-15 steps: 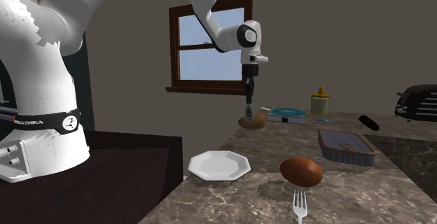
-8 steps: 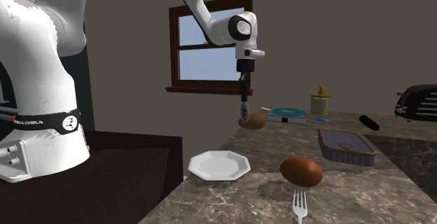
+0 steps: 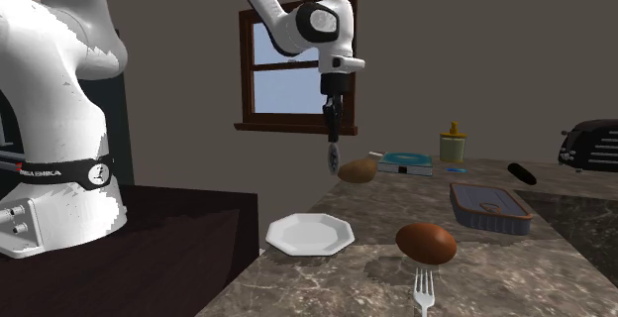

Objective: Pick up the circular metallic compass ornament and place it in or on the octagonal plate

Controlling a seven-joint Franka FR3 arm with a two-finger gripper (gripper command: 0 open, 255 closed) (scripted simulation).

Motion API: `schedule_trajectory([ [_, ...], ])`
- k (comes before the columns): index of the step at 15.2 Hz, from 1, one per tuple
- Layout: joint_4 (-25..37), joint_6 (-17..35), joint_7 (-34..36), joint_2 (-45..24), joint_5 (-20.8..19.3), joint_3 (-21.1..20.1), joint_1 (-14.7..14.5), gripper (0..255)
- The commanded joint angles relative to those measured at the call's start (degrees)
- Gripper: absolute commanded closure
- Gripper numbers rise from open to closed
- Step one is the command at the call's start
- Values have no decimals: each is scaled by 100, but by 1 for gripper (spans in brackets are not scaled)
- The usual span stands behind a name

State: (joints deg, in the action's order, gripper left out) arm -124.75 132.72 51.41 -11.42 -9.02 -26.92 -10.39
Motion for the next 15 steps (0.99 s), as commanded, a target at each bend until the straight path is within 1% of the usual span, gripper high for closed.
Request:
schedule_trajectory([
  [1,-402,51,-350,417,242,5,202,255],
  [5,-1143,125,-1063,1195,704,132,480,255],
  [8,-1634,114,-1612,1755,1000,320,617,255],
  [9,-1869,87,-1894,2036,1123,440,679,255],
  [15,-2020,605,-1730,1642,922,419,696,255],
])
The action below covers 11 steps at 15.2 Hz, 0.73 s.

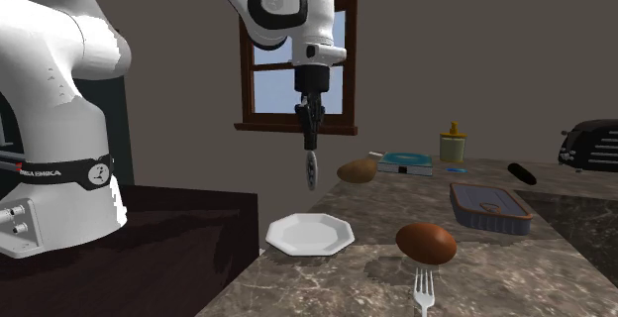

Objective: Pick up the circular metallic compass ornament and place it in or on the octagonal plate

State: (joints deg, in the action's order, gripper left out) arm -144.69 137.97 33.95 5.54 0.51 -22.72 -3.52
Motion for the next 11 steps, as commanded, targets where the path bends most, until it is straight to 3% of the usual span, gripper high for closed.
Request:
schedule_trajectory([
  [1,-47,166,49,-125,-72,-6,16,255],
  [11,-167,1003,489,-914,-655,19,57,255],
])
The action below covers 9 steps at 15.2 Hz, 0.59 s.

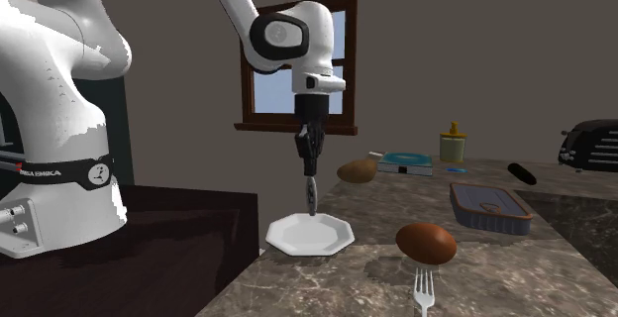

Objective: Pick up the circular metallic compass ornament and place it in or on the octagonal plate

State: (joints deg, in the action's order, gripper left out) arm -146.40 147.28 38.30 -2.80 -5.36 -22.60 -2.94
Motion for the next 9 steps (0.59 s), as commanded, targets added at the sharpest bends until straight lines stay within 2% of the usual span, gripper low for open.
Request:
schedule_trajectory([
  [1,0,152,110,-166,-144,22,-4,255],
  [7,18,626,503,-718,-676,187,-74,255],
  [9,18,626,502,-717,-674,190,-78,255],
])
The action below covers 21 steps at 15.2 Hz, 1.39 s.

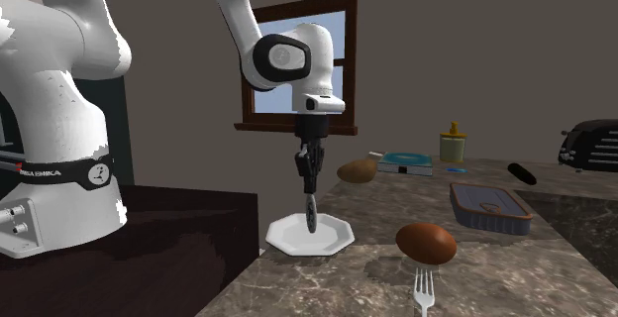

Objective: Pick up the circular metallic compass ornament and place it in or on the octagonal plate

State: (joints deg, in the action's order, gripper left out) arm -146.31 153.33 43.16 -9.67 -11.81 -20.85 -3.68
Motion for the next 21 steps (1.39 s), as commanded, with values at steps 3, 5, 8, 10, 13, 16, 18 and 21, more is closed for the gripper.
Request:
schedule_trajectory([
  [3,9,21,16,-31,-29,14,-4,255],
  [5,9,21,16,-31,-29,14,-4,255],
  [8,10,21,16,-31,-30,14,-4,0],
  [10,10,21,16,-31,-30,14,-4,0],
  [13,1,-168,-140,189,188,-81,45,0],
  [16,35,-725,-521,775,722,-243,105,0],
  [18,35,-725,-522,776,723,-232,95,0],
  [21,35,-725,-522,776,723,-232,94,0],
])
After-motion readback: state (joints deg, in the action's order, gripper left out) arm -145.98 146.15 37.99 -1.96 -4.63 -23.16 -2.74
